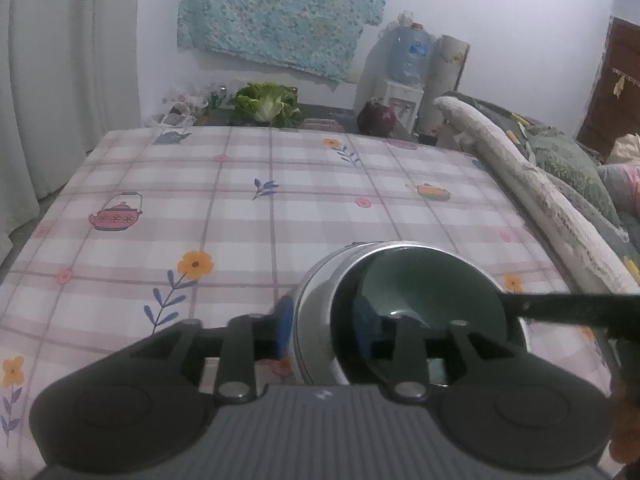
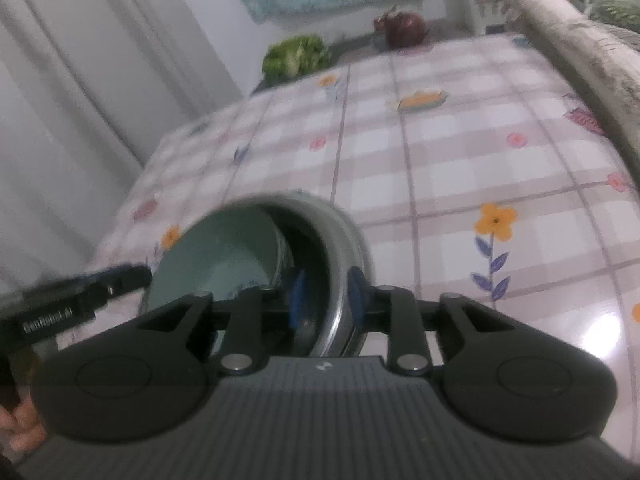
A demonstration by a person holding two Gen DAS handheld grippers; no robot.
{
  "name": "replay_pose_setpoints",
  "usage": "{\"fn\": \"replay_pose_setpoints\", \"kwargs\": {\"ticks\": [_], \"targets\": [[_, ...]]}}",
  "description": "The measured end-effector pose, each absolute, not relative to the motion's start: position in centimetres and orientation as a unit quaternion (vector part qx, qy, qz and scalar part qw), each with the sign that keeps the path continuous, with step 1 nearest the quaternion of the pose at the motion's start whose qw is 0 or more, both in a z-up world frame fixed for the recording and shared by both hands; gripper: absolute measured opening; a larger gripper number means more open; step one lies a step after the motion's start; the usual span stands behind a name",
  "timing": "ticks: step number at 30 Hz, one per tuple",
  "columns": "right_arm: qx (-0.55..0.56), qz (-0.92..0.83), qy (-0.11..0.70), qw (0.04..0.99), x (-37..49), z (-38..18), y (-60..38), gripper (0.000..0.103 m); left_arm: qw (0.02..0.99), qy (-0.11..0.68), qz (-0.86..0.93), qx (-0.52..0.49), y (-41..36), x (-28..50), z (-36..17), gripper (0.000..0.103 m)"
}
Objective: Organize plates and bowls
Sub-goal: 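Lift the steel bowl with the green bowl inside using both tools, then lower the steel bowl onto the white plate and open both tools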
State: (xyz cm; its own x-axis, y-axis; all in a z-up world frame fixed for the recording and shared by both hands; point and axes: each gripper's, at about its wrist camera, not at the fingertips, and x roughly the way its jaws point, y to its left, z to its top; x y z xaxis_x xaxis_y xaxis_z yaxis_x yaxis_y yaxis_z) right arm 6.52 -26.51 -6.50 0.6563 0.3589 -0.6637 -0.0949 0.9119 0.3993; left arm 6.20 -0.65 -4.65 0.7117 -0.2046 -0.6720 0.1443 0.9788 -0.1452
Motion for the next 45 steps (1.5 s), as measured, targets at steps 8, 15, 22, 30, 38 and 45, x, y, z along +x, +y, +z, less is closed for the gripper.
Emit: {"fn": "replay_pose_setpoints", "kwargs": {"ticks": [8, 15, 22, 30, 38, 45], "targets": [[0.226, 0.109, 0.392, 0.885, 5.9, -7.8, -28.8, 0.044, 0.905, 0.410, -0.087, -0.064, 0.4, 7.1, -6.3, 0.045], [0.223, 0.117, 0.409, 0.877, 5.8, -9.4, -27.4, 0.036, 0.892, 0.433, -0.100, -0.077, 0.2, 7.7, -8.0, 0.039], [0.202, 0.110, 0.414, 0.881, 6.0, -9.4, -26.2, 0.036, 0.893, 0.433, -0.096, -0.076, -0.1, 7.8, -8.1, 0.037], [0.202, 0.101, 0.413, 0.882, 6.8, -9.3, -26.0, 0.036, 0.894, 0.432, -0.093, -0.071, -0.3, 8.8, -7.9, 0.037], [0.195, 0.093, 0.404, 0.889, 6.4, -8.8, -26.2, 0.043, 0.898, 0.424, -0.095, -0.067, 0.3, 8.2, -7.4, 0.048], [0.136, 0.073, 0.351, 0.924, 2.6, -6.2, -26.3, 0.083, 0.908, 0.406, -0.093, -0.046, 1.4, 5.6, -6.1, 0.057]]}}
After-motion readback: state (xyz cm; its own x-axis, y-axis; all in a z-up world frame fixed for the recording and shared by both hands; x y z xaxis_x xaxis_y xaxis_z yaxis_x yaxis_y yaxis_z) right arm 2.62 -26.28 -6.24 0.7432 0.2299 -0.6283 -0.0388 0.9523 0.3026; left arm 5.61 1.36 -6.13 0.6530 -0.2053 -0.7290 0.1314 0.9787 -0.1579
